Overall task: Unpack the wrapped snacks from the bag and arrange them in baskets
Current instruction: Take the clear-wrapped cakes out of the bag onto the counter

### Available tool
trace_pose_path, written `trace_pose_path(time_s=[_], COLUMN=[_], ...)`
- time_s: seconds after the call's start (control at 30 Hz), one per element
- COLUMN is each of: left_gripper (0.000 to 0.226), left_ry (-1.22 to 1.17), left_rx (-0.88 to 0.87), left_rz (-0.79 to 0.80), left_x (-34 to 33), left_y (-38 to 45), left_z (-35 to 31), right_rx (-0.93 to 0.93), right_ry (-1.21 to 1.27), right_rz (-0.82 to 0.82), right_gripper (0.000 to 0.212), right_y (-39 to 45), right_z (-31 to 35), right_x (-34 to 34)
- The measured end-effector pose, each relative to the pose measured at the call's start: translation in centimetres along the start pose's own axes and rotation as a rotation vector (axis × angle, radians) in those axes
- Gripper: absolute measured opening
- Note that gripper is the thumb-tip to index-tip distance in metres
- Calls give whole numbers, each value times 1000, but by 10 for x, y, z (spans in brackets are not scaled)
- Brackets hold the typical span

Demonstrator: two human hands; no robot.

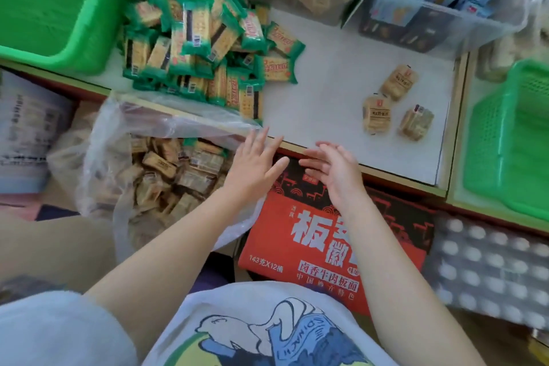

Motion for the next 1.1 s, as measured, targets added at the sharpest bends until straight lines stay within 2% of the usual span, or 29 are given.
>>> trace_pose_path(time_s=[0.07, 0.13, 0.2, 0.23, 0.3, 0.37, 0.43, 0.57, 0.63, 0.8, 0.9, 1.0, 1.1], left_gripper=[61, 63, 63, 61, 64, 70, 72, 67, 66, 66, 65, 65, 67], left_ry=[-109, -172, -195, -180, -152, -180, -228, -343, -345, -351, -363, -348, -223], left_rx=[11, 172, 382, 432, 414, 356, 296, 238, 224, 198, 194, 210, 141], left_rz=[-226, -331, -262, -213, -146, -93, -73, -57, -49, -36, -30, -20, -149], left_x=[16, 10, -15, -27, -41, -48, -49, -49, -49, -51, -49, -40, -9], left_y=[-42, -88, -127, -142, -159, -165, -165, -169, -172, -173, -174, -178, -179], left_z=[39, 111, 185, 212, 240, 252, 259, 276, 280, 283, 281, 276, 248], right_rx=[-28, -66, -132, -172, -262, -368, -452, -388, -374, -379, -444, -413, -348], right_ry=[-110, -228, -374, -449, -674, -956, -1070, -1178, -1255, -1305, -1212, -1036, -918], right_rz=[125, 233, 318, 353, 419, 463, 418, 224, 183, 199, 226, 176, 119], right_gripper=[15, 12, 12, 12, 10, 28, 48, 53, 59, 66, 77, 61, 62], right_y=[-4, -1, 7, 12, 27, 37, 42, 52, 54, 50, 45, 35, 23], right_z=[-8, -25, -52, -70, -114, -156, -184, -214, -221, -223, -223, -205, -161], right_x=[-53, -105, -152, -173, -204, -221, -227, -231, -233, -236, -233, -229, -215])
Point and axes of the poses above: each hand's wrist, its own y-axis towards the middle knuckle, its own x-axis out of the back of the hand, z = x × y, the point moved 8 cm from there along y, towards the middle knuckle, and after that the axes turned 13 degrees about z, right-handed, at the moved point
